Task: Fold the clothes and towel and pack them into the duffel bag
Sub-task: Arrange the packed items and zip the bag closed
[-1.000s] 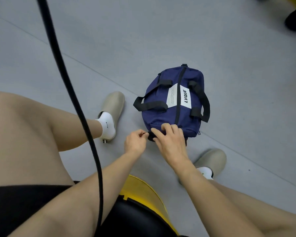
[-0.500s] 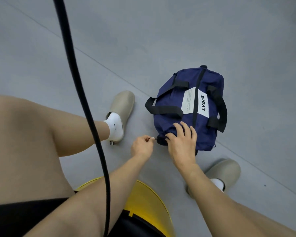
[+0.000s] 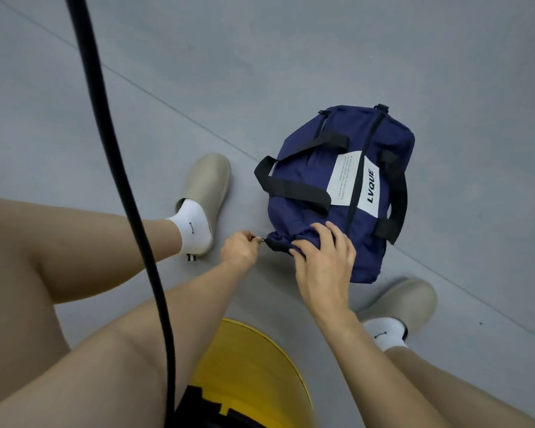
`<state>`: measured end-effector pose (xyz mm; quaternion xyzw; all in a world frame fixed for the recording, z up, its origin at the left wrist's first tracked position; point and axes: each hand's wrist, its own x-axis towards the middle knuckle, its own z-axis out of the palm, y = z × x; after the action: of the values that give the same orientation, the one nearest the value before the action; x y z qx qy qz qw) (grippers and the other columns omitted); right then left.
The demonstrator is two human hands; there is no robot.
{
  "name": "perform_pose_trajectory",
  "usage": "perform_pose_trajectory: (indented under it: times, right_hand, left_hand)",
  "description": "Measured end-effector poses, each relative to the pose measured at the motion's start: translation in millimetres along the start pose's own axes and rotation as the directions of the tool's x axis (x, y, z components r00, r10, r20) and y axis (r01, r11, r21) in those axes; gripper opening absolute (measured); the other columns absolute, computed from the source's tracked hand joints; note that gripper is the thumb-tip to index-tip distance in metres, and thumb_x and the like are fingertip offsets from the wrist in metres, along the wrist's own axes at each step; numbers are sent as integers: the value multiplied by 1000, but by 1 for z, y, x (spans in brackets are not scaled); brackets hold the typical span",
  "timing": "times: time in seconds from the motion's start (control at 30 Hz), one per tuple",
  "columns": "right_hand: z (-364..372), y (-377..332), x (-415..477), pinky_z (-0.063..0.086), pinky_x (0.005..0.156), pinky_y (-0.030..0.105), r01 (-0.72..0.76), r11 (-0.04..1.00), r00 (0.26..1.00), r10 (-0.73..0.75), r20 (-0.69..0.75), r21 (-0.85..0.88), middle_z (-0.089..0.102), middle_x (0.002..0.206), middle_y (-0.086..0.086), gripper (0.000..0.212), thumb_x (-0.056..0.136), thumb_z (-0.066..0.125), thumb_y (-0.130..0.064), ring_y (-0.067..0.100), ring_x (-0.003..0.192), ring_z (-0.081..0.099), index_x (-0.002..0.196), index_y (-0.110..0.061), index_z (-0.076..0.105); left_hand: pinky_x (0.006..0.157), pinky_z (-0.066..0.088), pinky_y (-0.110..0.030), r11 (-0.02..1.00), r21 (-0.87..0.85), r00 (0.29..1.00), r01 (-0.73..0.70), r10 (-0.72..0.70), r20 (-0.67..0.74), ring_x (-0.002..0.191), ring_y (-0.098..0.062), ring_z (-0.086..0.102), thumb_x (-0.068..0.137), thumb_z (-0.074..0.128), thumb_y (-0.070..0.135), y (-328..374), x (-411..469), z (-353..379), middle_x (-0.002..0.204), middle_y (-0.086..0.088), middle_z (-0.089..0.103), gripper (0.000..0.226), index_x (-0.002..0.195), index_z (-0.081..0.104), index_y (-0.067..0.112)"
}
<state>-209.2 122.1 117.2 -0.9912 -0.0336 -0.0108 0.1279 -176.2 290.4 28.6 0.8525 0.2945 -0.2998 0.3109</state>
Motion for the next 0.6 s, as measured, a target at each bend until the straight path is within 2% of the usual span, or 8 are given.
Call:
perform_pose_trajectory:
  times: [0.1,0.2,0.27,0.33,0.47,0.53,0.6]
  right_hand:
    - [-1,-4,3,34,109,53,26,1000,1000,-26,8,4,60,131,6,12,87,73,-28,33,132,45,98,-25,75]
    - [-3,-9,4,34,111,54,78,997,997,-78,20,24,59,134,7,12,88,73,-26,32,133,45,100,-26,75]
    - [-8,-12,6,34,112,55,91,995,995,-93,38,51,58,136,8,14,87,74,-26,32,134,46,101,-27,74]
    - [-14,-13,6,34,112,55,93,992,994,-98,57,89,57,138,7,15,88,73,-27,31,135,45,103,-27,74]
    - [-29,0,5,38,109,46,130,971,991,-134,11,199,56,137,4,13,93,67,-30,26,131,47,104,-28,74]
    - [-38,13,8,41,106,44,78,970,997,-72,-35,230,59,134,3,15,94,66,-28,25,125,51,106,-26,75]
    - [-48,31,10,45,102,43,-36,962,997,54,-59,270,61,130,3,18,95,65,-25,25,118,56,109,-23,75]
  left_hand:
    - [83,47,-33,959,104,963,-265,268,-15,106,-27,64,99,57,40,-9,-3,-11,114,-2,70,29,121,68,24]
    - [86,50,-40,837,242,862,-490,507,-8,107,-26,61,100,54,39,-7,-7,-30,124,-1,61,46,144,50,27]
    - [84,52,-42,785,293,820,-546,573,-8,104,-27,61,99,55,38,3,-11,-44,123,-1,60,49,146,46,28]
    - [82,52,-43,748,327,788,-577,615,-16,100,-29,62,99,55,38,12,-17,-56,121,-1,61,45,142,50,27]
    - [74,54,-44,695,337,714,-635,695,-87,86,-26,64,100,53,39,28,-29,-79,110,3,62,36,135,55,28]
    - [74,55,-43,666,356,680,-655,726,-106,88,-24,64,101,50,39,43,-37,-88,113,6,62,35,135,53,31]
    - [76,55,-42,630,380,639,-677,760,-120,91,-23,65,102,48,39,63,-48,-92,115,7,62,35,135,54,32]
